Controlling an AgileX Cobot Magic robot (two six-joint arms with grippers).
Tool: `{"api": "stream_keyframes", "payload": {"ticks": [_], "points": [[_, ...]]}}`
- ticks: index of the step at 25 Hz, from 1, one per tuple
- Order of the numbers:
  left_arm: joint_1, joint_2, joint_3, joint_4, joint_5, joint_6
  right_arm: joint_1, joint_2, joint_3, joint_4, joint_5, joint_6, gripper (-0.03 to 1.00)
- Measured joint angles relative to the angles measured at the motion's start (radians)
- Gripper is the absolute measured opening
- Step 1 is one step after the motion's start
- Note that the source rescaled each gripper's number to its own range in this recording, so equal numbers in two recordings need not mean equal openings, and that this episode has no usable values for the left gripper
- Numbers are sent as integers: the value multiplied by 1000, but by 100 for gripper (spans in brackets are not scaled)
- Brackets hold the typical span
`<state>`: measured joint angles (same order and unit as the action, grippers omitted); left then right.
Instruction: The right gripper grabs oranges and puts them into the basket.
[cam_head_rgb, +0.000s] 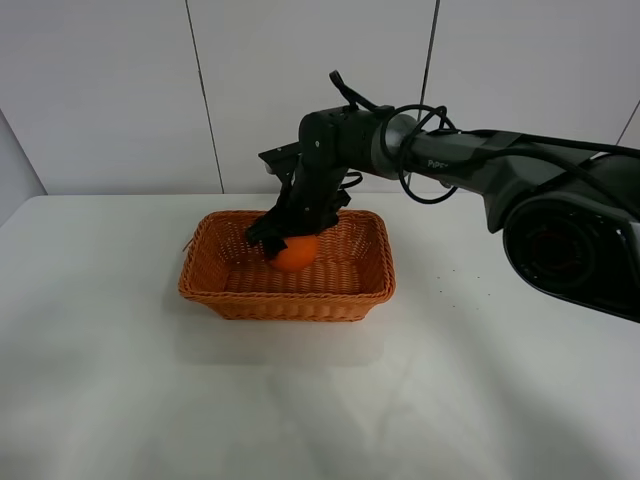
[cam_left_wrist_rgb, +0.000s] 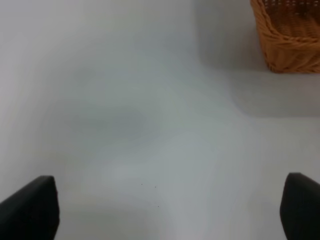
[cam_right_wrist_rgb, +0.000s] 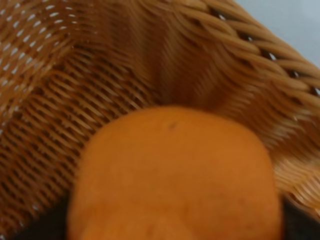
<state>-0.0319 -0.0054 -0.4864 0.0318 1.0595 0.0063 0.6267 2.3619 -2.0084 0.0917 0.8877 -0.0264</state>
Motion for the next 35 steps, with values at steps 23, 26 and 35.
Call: {"api": "stream_keyframes", "payload": {"ticks": [23,26,35], "points": [[0,0,0,0,0,0,-217,-27,-373,-77,331,10,100],[0,0,0,0,0,0,-323,-22,-373,-77,331,10,100],[0,0,0,0,0,0,-564,-17,-373,-79,332,10,100]]}}
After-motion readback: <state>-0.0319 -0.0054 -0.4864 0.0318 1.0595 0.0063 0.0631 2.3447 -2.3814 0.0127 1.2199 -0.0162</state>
